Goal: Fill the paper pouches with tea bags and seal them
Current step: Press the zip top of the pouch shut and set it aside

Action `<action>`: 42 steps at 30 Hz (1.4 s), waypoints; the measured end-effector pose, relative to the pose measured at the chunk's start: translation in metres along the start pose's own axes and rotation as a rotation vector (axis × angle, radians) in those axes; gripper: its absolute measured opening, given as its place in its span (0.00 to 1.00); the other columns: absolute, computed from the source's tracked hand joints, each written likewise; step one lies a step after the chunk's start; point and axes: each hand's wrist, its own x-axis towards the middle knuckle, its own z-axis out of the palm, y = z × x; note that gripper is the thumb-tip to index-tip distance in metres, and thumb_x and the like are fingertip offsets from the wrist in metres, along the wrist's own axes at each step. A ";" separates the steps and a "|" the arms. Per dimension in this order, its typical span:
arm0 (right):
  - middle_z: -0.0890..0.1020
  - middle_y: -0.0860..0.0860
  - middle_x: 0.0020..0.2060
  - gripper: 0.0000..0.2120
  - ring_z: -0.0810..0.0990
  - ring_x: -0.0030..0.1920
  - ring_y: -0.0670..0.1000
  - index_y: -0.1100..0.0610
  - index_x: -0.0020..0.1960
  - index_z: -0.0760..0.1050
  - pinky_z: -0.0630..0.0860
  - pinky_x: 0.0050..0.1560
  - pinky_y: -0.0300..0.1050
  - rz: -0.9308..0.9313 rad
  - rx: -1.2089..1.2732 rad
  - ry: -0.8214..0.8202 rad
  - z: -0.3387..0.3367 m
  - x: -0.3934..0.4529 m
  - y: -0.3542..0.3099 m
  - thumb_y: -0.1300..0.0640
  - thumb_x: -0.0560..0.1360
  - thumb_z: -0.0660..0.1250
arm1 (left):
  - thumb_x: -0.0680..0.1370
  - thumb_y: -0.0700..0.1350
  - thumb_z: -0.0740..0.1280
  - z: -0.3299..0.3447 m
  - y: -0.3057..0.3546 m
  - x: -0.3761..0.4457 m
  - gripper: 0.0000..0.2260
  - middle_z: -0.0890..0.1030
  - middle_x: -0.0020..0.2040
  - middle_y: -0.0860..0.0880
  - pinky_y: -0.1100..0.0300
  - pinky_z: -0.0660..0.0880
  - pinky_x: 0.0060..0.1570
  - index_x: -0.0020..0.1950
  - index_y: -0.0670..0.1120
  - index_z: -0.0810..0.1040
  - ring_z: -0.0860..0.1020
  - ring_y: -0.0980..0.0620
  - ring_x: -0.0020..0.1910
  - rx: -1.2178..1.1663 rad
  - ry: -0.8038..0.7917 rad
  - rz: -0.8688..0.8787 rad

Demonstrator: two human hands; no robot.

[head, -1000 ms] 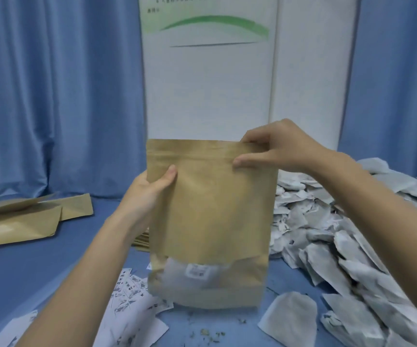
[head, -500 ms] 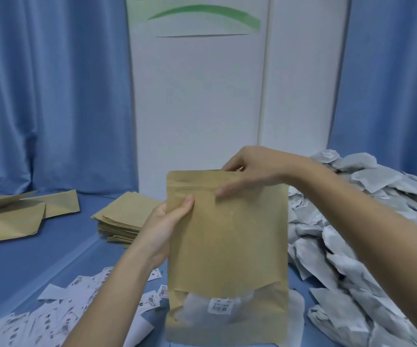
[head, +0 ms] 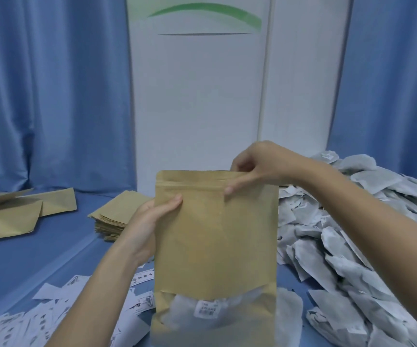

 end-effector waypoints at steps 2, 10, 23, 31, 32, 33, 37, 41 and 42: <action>0.66 0.47 0.23 0.27 0.64 0.27 0.45 0.58 0.32 0.73 0.59 0.29 0.36 0.002 -0.004 0.020 -0.001 -0.005 0.010 0.33 0.61 0.71 | 0.69 0.44 0.70 -0.005 0.007 0.001 0.11 0.84 0.49 0.41 0.56 0.81 0.40 0.49 0.42 0.84 0.83 0.47 0.43 0.012 0.016 0.013; 0.73 0.40 0.26 0.18 0.69 0.31 0.39 0.50 0.32 0.78 0.63 0.31 0.32 0.048 0.196 0.230 0.019 -0.006 0.028 0.35 0.56 0.74 | 0.67 0.52 0.70 -0.007 0.005 0.000 0.12 0.85 0.46 0.45 0.60 0.79 0.36 0.43 0.46 0.86 0.84 0.50 0.42 0.008 0.053 0.083; 0.79 0.40 0.41 0.12 0.75 0.45 0.42 0.45 0.49 0.79 0.71 0.44 0.34 0.064 -0.059 0.124 0.012 0.002 0.012 0.43 0.68 0.71 | 0.72 0.46 0.74 0.022 -0.011 0.011 0.10 0.83 0.33 0.55 0.57 0.74 0.42 0.30 0.51 0.83 0.79 0.56 0.36 0.279 0.530 0.382; 0.72 0.42 0.20 0.10 0.70 0.26 0.39 0.50 0.32 0.78 0.63 0.26 0.30 -0.058 0.046 0.049 0.024 0.025 -0.025 0.47 0.67 0.74 | 0.72 0.50 0.72 0.026 -0.010 0.002 0.09 0.78 0.29 0.56 0.66 0.71 0.31 0.33 0.48 0.82 0.75 0.58 0.30 0.216 0.378 0.398; 0.72 0.41 0.19 0.11 0.70 0.25 0.38 0.48 0.30 0.76 0.64 0.26 0.29 -0.058 0.052 0.063 0.024 0.025 -0.024 0.48 0.67 0.75 | 0.72 0.49 0.72 0.024 -0.010 0.001 0.10 0.76 0.28 0.55 0.66 0.69 0.30 0.34 0.46 0.80 0.72 0.57 0.29 0.208 0.391 0.426; 0.72 0.40 0.18 0.11 0.71 0.25 0.38 0.48 0.29 0.76 0.64 0.26 0.29 -0.057 0.053 0.071 0.026 0.024 -0.025 0.49 0.67 0.75 | 0.73 0.49 0.71 0.022 -0.010 0.000 0.11 0.74 0.28 0.52 0.65 0.67 0.31 0.35 0.44 0.78 0.70 0.55 0.30 0.209 0.411 0.454; 0.74 0.43 0.23 0.11 0.71 0.28 0.42 0.51 0.33 0.79 0.64 0.27 0.31 -0.080 0.071 0.063 0.034 0.027 -0.037 0.45 0.68 0.73 | 0.73 0.48 0.71 0.024 -0.013 0.003 0.12 0.73 0.32 0.41 0.55 0.63 0.40 0.37 0.41 0.75 0.65 0.49 0.35 0.227 0.486 0.538; 0.76 0.42 0.26 0.10 0.72 0.29 0.39 0.52 0.37 0.79 0.66 0.30 0.29 -0.149 0.039 0.082 0.038 0.035 -0.047 0.46 0.69 0.72 | 0.74 0.49 0.71 0.026 -0.018 0.004 0.14 0.71 0.30 0.40 0.55 0.64 0.39 0.37 0.39 0.75 0.65 0.49 0.33 0.271 0.516 0.576; 0.75 0.43 0.27 0.12 0.72 0.29 0.40 0.54 0.38 0.80 0.66 0.31 0.30 -0.159 0.019 0.070 0.039 0.035 -0.047 0.45 0.70 0.71 | 0.75 0.49 0.70 0.024 -0.019 0.004 0.16 0.70 0.29 0.40 0.55 0.63 0.38 0.38 0.37 0.74 0.64 0.49 0.33 0.278 0.510 0.579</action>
